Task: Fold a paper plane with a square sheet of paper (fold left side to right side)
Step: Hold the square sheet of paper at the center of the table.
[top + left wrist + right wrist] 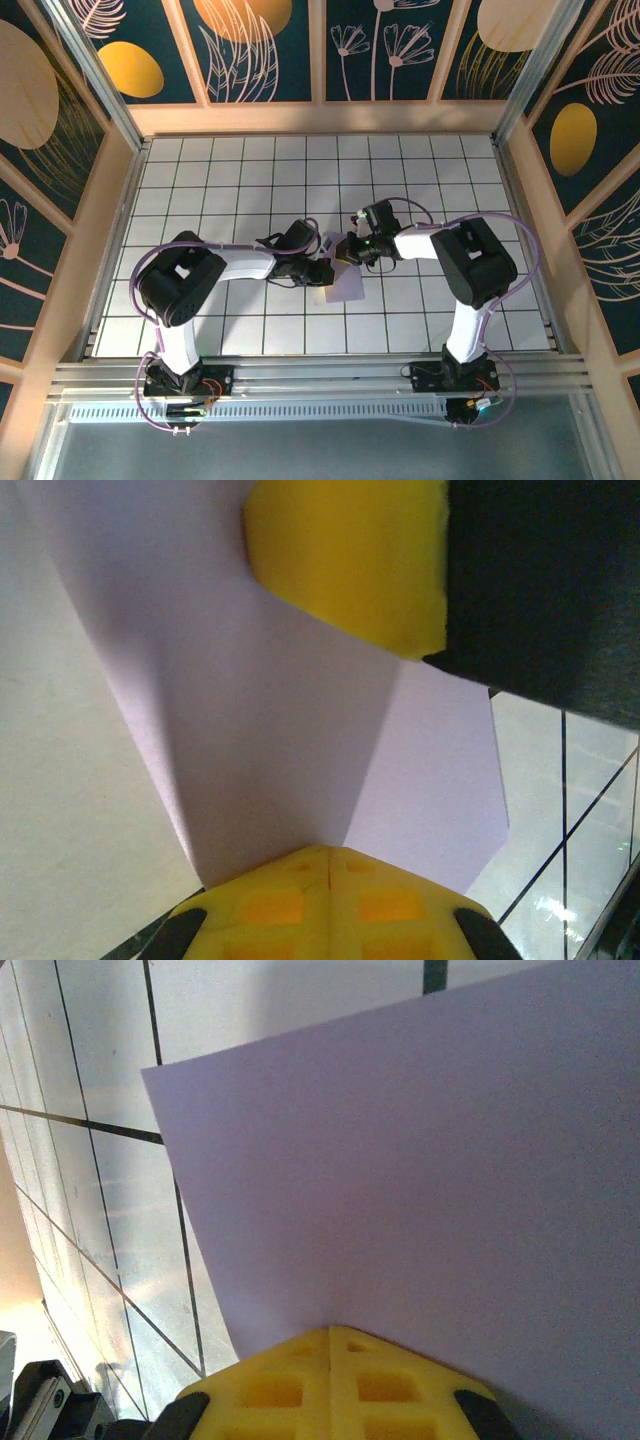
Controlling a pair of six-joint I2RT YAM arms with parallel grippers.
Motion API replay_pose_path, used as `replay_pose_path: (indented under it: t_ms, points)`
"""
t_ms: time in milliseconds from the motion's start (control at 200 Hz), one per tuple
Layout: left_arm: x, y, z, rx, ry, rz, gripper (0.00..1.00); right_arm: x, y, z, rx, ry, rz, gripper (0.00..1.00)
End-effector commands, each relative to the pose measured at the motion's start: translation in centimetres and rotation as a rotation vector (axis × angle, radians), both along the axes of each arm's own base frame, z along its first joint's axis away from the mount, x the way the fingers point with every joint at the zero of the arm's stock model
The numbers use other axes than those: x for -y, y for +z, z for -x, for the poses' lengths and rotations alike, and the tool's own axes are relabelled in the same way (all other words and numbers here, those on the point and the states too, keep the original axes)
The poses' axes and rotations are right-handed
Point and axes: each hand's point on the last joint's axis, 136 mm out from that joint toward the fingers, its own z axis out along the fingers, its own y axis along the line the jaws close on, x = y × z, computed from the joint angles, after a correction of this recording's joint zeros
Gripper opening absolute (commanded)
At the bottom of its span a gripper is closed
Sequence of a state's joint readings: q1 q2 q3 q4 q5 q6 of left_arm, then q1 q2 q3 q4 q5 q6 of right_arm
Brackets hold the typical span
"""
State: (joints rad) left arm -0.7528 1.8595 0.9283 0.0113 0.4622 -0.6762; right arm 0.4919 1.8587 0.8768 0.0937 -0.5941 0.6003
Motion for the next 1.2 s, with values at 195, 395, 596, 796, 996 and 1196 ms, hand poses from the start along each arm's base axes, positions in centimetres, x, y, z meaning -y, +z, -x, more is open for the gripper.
replay_pose_path:
  t_ms: [195,395,596,796,996,1196]
  points:
    - [-1.5,-2.2,0.9,-0.025,0.002,-0.078,0.00,2.2,5.2,-1.2,0.121,-0.032,0.090,0.18]
    - [-1.3,-1.9,0.2,-0.005,-0.005,-0.101,0.01,3.2,5.5,2.3,0.074,-0.003,0.090,0.00]
    - [-0.9,-1.7,-0.1,-0.007,0.003,-0.090,0.00,2.5,3.7,6.5,-0.007,0.022,0.078,0.00]
    - [-0.7,-1.6,-0.2,-0.005,-0.001,-0.085,0.00,2.1,1.3,7.9,-0.054,0.025,0.096,0.00]
    - [-0.2,-0.4,-0.4,0.004,0.004,-0.048,0.01,3.2,-1.0,8.6,-0.090,0.024,0.183,0.00]
    - [1.5,2.3,-2.6,0.052,0.034,0.034,0.02,5.2,-3.2,9.5,-0.116,0.018,0.294,0.00]
